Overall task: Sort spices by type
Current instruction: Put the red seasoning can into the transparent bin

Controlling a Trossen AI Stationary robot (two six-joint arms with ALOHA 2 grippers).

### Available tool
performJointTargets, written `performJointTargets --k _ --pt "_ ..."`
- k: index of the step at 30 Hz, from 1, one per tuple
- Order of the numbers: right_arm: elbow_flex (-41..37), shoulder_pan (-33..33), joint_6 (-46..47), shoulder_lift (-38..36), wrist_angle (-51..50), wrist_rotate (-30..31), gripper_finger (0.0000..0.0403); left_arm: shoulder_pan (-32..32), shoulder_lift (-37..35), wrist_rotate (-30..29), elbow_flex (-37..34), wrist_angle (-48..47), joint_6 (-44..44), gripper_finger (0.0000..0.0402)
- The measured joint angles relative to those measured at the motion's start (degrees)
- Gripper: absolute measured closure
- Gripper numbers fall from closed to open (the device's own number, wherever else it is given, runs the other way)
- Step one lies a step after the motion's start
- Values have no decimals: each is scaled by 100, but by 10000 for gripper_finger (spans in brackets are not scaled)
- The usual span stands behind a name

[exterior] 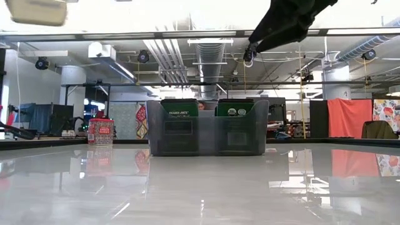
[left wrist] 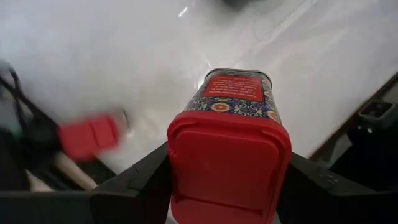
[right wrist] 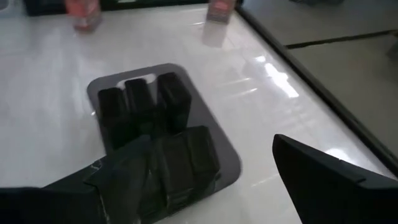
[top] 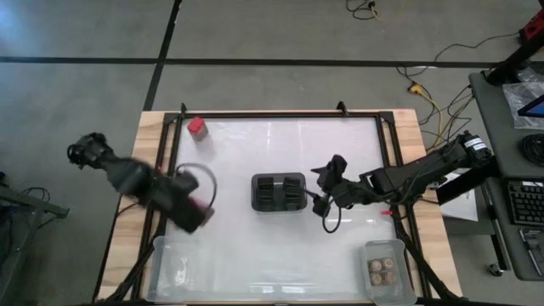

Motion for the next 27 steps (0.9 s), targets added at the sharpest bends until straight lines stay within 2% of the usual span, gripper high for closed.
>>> performJointTargets --k 5,10,13,19,23,27 --pt "0 152 -104 0 -132 -74 90 -1094 549 255 -4 40 -1794 201" --pt "0 236 -296 0 -119 -76 99 -1648 1100 1344 -4 92 -3051 201" --pt "0 237 -297 0 -123 -78 101 -1830 1294 1808 -4 327 -3649 202" --pt "0 296 -373 0 -138 -497 94 -1929 1441 1679 -109 548 -4615 203" --pt "0 431 -373 0 -298 -570 90 -1931 1299 1987 -545 637 -5299 203" --pt "-23 624 -367 0 -414 -579 93 -1933 1125 2281 -1086 1149 -5674 203"
